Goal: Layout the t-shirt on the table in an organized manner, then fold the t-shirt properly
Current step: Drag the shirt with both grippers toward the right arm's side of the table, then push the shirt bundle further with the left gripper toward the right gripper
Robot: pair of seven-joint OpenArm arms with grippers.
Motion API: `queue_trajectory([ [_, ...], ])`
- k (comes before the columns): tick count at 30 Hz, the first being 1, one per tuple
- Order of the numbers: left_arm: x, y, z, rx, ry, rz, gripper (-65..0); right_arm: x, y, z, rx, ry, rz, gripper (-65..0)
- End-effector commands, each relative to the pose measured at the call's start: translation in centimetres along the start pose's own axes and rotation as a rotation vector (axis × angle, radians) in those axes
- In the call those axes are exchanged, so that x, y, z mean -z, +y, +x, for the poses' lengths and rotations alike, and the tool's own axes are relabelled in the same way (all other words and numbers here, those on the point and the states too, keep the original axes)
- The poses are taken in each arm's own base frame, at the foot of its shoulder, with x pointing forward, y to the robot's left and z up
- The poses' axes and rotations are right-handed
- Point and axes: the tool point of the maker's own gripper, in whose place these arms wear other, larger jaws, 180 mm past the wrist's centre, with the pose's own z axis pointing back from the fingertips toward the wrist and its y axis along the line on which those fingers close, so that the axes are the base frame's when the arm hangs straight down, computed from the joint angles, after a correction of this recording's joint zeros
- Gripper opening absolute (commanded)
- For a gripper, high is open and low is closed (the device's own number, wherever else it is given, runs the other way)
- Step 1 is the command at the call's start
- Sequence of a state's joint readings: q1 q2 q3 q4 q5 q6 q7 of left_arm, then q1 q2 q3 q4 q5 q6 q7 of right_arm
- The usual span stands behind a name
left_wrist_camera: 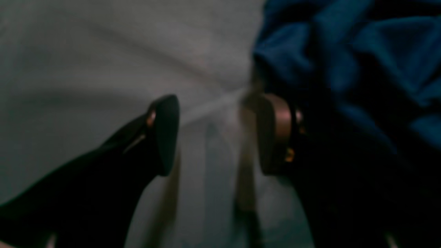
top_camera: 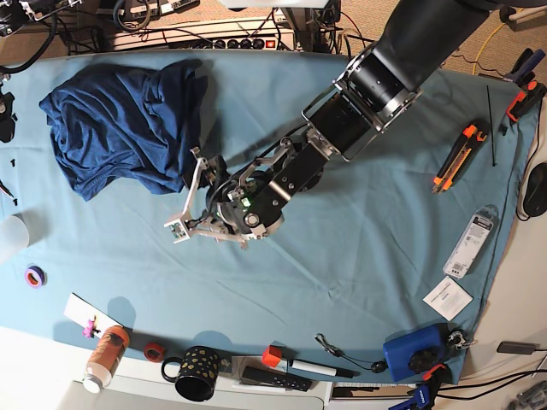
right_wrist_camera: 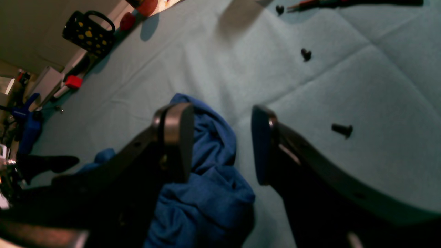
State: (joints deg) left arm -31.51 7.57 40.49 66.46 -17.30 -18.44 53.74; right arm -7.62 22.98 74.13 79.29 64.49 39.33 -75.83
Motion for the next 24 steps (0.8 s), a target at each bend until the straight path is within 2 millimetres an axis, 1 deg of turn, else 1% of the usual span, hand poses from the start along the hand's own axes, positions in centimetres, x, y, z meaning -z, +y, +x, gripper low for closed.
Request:
queue_trajectory([
  [1, -0.9, 0.4, 3.1, 0.019, -0.069, 0.018, -30.5, -0.4, 0.6, 2.5, -0.047, -0.061, 0.016, -37.6],
  [3, -1.1, 0.7, 3.5, 0.022, -0.076, 0.025, -30.9, -0.4, 0.6, 2.7, -0.049, -0.075, 0.018, -37.7],
  [4, -1.2, 0.8, 3.9, 0.021, -0.089, 0.022, -33.4, -0.4, 0.6, 2.9, -0.049, -0.087, 0.018, -37.8],
  [5, -1.4, 0.8, 4.4, 0.015, -0.107, 0.018, -37.9, -0.4, 0.7, 3.2, -0.048, -0.102, 0.02, -39.3],
  [6, -1.6, 1.0, 5.0, -0.009, -0.131, 0.017, -44.4, -0.2, 1.0, 3.7, -0.046, -0.121, 0.03, -43.5],
  [7, -1.8, 1.0, 5.9, -0.035, -0.166, 0.006, -52.8, -0.1, 1.2, 4.0, -0.044, -0.132, 0.036, -48.7],
  [8, -2.1, 0.5, 6.6, -0.058, -0.198, -0.028, -62.3, 0.2, 1.5, 4.4, -0.041, -0.149, 0.049, -54.6],
  [9, -2.3, -0.1, 7.2, -0.083, -0.221, -0.069, -65.0, 0.4, 1.9, 4.8, -0.037, -0.166, 0.064, -60.8],
  [10, -2.5, -0.9, 7.5, -0.097, -0.24, -0.116, -65.0, 0.6, 2.4, 5.3, -0.033, -0.185, 0.082, -65.0],
  [11, -2.7, -2.2, 7.7, -0.094, -0.256, -0.184, -65.0, 0.9, 3.0, 5.8, -0.031, -0.203, 0.105, -65.0],
  [13, -3.0, -4.9, 7.5, -0.092, -0.271, -0.326, -65.0, 1.8, 4.1, 6.4, -0.033, -0.216, 0.142, -65.0],
  [16, -3.0, -8.5, 6.2, -0.115, -0.28, -0.48, -65.0, 3.7, 6.2, 6.1, -0.055, -0.175, 0.2, -65.0],
  [19, -2.5, -11.2, 4.6, -0.155, -0.289, -0.564, -65.0, 6.2, 9.3, 4.3, -0.093, -0.075, 0.285, -65.0],
  [21, -2.1, -12.3, 3.7, -0.187, -0.281, -0.589, -65.0, 7.6, 11.6, 2.4, -0.113, 0.003, 0.354, -65.0],
  [24, -2.3, -14.1, 3.4, -0.261, -0.308, -0.658, -65.0, 9.2, 14.2, -0.4, -0.136, 0.103, 0.424, -65.0],
])
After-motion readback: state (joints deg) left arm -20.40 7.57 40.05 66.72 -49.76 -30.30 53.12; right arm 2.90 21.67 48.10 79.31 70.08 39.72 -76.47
